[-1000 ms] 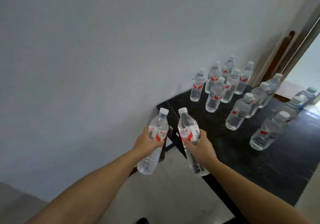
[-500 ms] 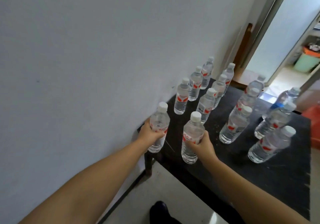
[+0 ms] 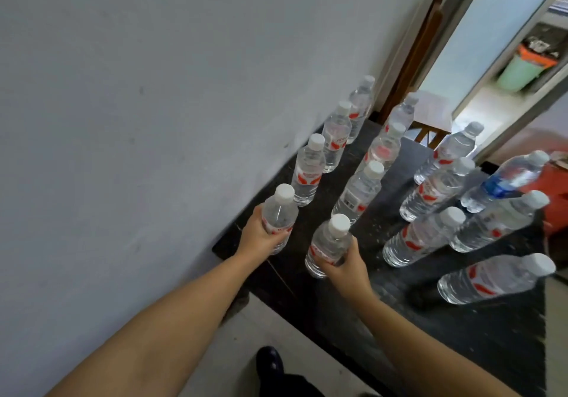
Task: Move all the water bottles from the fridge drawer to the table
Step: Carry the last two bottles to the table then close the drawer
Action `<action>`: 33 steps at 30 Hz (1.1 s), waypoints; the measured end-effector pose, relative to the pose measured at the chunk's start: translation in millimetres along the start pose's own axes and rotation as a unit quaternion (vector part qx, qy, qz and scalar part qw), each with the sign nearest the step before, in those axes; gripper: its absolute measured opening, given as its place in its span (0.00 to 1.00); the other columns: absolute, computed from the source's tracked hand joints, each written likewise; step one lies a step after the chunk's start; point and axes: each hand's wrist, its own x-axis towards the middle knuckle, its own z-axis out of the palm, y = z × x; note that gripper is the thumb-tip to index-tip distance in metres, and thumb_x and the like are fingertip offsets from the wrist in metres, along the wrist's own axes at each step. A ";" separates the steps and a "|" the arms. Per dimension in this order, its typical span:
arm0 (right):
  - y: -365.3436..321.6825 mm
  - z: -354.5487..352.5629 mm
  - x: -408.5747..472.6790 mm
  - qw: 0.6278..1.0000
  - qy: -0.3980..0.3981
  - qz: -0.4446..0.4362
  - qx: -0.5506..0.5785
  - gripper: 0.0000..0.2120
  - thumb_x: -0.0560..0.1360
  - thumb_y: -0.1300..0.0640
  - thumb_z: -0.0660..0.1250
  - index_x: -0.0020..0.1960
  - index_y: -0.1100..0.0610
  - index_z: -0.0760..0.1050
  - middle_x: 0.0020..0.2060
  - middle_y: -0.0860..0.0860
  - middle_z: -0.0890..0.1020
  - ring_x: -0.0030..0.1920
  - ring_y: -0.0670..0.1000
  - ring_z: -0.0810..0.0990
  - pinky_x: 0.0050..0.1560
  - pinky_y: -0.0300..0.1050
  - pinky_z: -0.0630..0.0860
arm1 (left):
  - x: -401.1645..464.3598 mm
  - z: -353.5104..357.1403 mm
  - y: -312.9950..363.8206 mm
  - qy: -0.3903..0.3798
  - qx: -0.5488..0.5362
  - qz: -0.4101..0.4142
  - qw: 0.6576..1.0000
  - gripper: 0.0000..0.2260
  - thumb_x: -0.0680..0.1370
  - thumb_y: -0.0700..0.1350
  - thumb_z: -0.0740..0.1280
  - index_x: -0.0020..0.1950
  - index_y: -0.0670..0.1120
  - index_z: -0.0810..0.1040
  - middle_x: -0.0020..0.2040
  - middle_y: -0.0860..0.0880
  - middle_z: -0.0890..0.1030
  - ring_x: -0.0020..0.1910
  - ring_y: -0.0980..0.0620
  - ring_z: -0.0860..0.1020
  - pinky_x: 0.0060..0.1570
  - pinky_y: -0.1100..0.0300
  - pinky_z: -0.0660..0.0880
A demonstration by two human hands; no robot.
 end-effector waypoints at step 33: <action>-31.4 40.0 -129.0 0.906 -0.086 -0.188 -0.368 0.24 0.77 0.52 0.65 0.72 0.52 0.64 0.66 0.52 0.70 0.62 0.52 0.74 0.54 0.44 0.76 | -178.8 -104.9 -38.0 0.053 0.217 0.014 0.975 0.25 0.76 0.48 0.68 0.71 0.44 0.66 0.68 0.42 0.71 0.67 0.44 0.70 0.65 0.50 0.70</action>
